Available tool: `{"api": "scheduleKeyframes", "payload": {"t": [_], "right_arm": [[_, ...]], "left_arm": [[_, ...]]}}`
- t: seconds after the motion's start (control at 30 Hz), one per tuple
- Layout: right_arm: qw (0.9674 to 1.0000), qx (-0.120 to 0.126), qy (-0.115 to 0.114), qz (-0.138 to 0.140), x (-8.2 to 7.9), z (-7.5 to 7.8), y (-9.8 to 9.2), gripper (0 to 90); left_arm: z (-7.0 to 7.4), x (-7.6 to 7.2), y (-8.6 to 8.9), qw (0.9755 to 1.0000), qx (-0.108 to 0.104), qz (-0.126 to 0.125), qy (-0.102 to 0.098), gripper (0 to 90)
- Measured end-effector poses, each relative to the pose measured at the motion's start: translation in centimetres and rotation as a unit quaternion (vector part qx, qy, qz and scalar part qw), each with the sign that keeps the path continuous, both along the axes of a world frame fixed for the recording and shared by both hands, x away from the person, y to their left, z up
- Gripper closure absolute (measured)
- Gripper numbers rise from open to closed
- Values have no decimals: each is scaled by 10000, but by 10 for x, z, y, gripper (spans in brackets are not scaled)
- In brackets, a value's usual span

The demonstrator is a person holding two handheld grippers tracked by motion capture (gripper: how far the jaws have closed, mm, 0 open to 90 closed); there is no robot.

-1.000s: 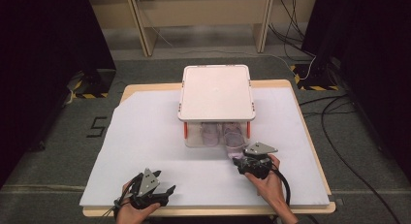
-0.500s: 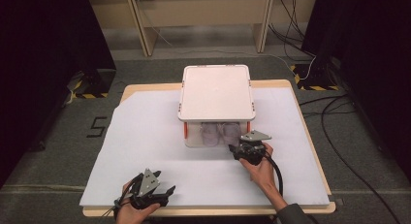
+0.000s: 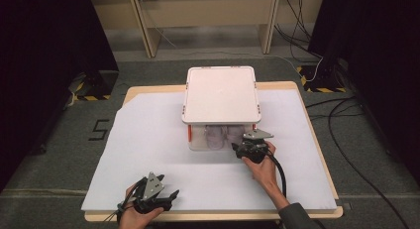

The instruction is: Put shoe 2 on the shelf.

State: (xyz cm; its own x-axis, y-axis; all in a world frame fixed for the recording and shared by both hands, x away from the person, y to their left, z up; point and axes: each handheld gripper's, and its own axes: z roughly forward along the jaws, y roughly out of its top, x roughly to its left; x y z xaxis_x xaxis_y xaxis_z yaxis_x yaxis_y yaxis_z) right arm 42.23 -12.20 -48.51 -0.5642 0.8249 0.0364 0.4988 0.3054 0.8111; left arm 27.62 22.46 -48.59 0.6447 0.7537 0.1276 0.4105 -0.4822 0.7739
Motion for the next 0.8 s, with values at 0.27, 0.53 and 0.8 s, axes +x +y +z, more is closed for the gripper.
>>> {"api": "scheduleKeyframes", "payload": {"t": [0.27, 0.53, 0.8], "right_arm": [[10000, 54, -42, 21, -7, 6, -3, 350], [9995, 271, -77, 102, -29, 15, -7, 370], [9970, 193, -105, 738, -34, 7, 33, 533]], "left_arm": [[0, 1, 3, 9999, 24, 76, -61, 250], [-1, 1, 2, 10000, 23, 87, -40, 237], [-1, 0, 2, 10000, 36, 77, -17, 238]]}}
